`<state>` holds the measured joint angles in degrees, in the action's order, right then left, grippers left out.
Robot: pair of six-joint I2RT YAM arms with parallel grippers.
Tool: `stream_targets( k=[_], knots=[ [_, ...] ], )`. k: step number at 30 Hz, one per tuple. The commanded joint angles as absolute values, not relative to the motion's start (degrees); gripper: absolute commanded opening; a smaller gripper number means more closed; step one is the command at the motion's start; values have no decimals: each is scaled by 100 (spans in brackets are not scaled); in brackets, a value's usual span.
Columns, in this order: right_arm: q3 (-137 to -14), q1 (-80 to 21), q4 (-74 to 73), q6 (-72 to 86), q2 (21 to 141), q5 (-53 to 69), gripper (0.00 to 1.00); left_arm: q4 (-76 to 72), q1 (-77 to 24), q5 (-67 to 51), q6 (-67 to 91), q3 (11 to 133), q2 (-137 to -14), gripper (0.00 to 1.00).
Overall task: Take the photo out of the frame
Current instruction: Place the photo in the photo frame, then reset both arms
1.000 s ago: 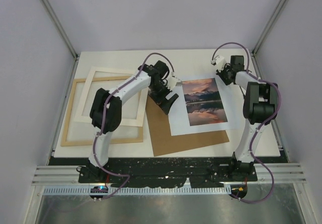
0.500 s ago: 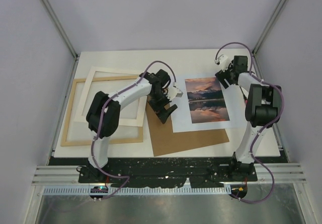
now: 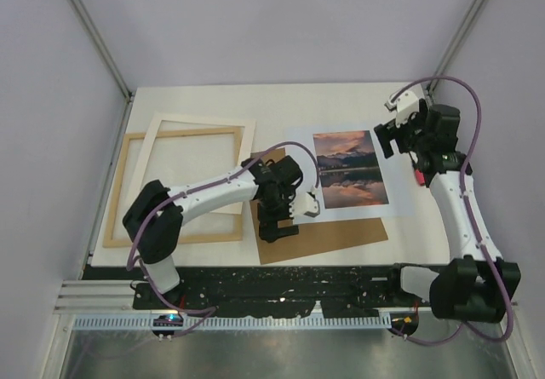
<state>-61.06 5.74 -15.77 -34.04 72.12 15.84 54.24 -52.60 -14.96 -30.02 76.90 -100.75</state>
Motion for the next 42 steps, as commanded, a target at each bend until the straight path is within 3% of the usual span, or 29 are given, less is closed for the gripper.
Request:
stream_targets(
  k=[1, 8, 14, 20, 27, 30, 42],
  knots=[
    [-5591, 624, -2696, -2892, 6312, 2522, 95, 5195, -5037, -1564, -3147, 7629, -9581, 100],
    [-4588, 844, -2742, -2330, 4432, 1874, 99, 5195, -3369, -2407, -2620, 7673, -8387, 100],
    [-4412, 853, -2523, -1697, 3895, 766, 99, 4659, -1524, -2417, -1776, 7419, -7209, 100],
    [-4272, 888, -2233, -1301, 3516, 27, 99, 3465, 400, -2197, -1266, 6295, -5917, 100],
    [-3631, 896, -1679, -1196, 3235, -729, 99, 3006, 2353, -3655, -853, 5582, -5397, 100],
    [-3551, 896, -1469, -1160, 3190, -1001, 99, 2813, 2741, -3622, -826, 5354, -5178, 100],
    [-3445, 896, -1222, -1134, 3182, -1503, 99, 1760, 2751, -2821, -958, 4370, -3394, 100]
  ],
)
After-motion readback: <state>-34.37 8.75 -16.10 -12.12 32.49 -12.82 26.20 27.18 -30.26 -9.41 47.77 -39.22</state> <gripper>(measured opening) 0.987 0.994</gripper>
